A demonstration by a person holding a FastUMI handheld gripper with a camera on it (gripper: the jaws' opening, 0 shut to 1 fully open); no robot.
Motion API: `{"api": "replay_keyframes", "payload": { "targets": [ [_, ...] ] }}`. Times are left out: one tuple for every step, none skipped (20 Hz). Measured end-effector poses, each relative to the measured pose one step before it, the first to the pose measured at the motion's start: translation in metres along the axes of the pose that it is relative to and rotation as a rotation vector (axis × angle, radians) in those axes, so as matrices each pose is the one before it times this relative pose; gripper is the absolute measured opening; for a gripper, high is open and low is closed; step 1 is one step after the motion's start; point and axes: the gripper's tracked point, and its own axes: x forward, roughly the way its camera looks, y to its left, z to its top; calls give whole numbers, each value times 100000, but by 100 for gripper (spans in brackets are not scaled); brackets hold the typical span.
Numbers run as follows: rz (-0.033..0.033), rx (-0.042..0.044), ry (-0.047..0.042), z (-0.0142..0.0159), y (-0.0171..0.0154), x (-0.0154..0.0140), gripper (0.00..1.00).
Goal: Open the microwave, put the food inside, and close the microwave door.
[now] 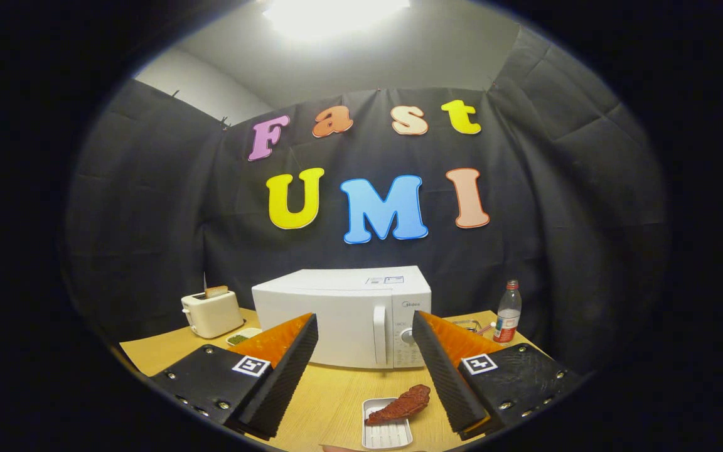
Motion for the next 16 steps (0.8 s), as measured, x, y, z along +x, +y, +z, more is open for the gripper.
{"api": "replay_keyframes", "payload": {
  "targets": [
    [-884,-677,344,-318,-259,719,95],
    [-1439,-1524,656,-793,-374,921,95],
    [-1535,-1426,791,-509,-294,785,95],
    [-1141,-1807,789,-713,-124,936,95],
    [-899,-1655,819,-784,-67,1022,95],
    [-816,-845,89,-551,-50,907,95],
    [-432,-652,-14,-388,12,795,95],
    [-294,-594,39,-632,117,837,95],
    [-267,-246,261,-489,66,1009,95],
    [-318,168,1129,-654,61,920,95],
    [-448,479,1371,-720,-19,846,95],
    [18,420,969,-466,75,726,95],
    [-169,771,650,-239,93,861,95],
    [283,634,-106,-243,160,871,95],
    [-281,243,514,-327,44,753,95],
    [-776,260,665,-498,-138,774,95]
  ]
}}
